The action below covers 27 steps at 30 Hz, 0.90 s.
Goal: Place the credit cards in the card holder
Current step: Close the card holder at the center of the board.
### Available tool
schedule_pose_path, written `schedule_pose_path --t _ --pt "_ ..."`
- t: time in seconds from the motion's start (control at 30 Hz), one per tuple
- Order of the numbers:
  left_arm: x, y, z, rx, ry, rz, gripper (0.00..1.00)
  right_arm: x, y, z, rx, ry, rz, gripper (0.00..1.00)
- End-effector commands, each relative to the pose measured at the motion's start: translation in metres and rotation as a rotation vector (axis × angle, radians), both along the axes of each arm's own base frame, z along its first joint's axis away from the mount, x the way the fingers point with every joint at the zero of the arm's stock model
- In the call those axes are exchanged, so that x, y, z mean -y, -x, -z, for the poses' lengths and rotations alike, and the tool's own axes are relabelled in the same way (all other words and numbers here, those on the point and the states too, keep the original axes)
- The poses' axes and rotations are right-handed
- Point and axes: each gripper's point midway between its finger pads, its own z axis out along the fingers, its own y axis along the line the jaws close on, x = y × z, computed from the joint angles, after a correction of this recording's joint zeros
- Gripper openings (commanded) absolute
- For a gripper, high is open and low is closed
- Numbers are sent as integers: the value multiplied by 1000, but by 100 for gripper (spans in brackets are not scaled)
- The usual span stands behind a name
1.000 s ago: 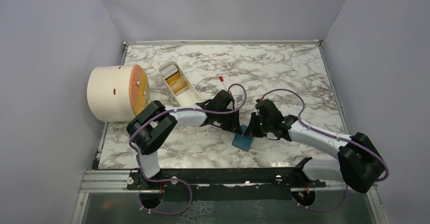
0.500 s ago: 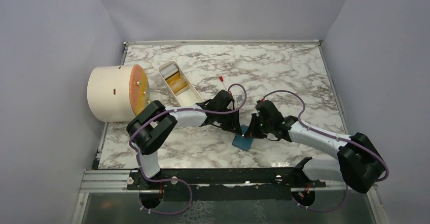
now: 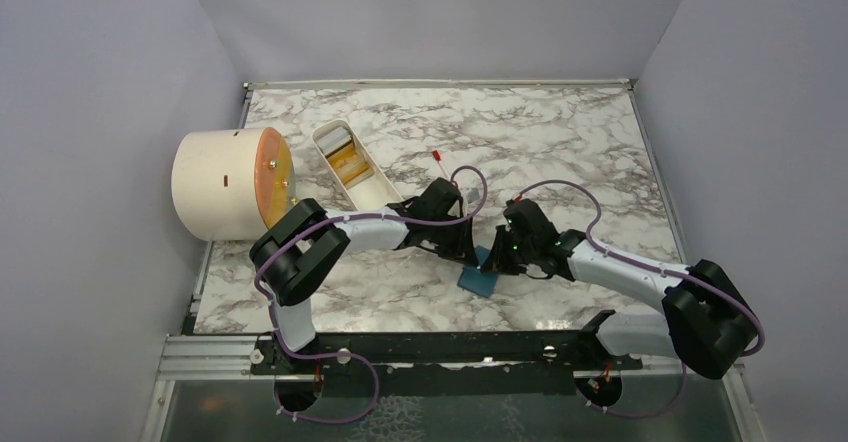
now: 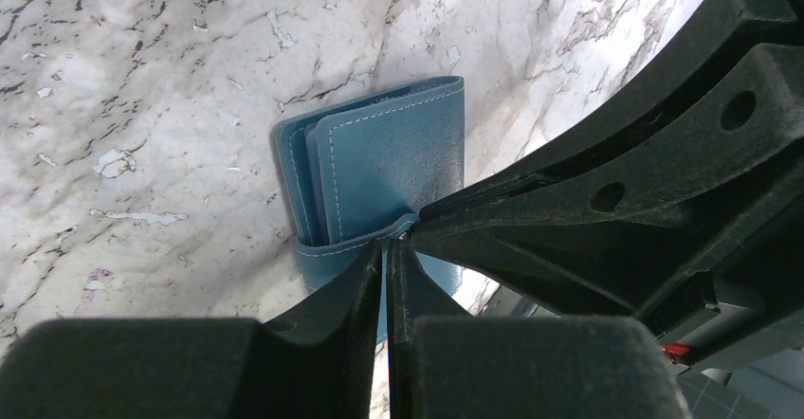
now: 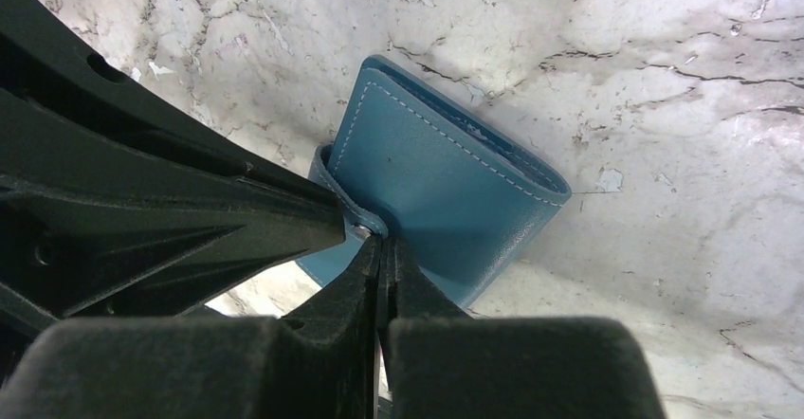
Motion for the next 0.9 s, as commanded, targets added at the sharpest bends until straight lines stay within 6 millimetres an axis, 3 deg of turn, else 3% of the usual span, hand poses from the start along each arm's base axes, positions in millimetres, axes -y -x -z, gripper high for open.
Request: schedule_pose_path --t 0.0,0.27,0.77,0.87 --pt "7 2 -7 6 28 26 10 -2 -10 -4 37 10 6 1" --pt "5 -1 -7 25 16 15 10 -6 -13 -13 48 -9 11 1" --pt "2 -5 7 35 -30 4 10 -2 -10 4 1 34 33 1" --pt "0 -6 12 36 -45 1 10 -5 -12 0 7 21 24 1"
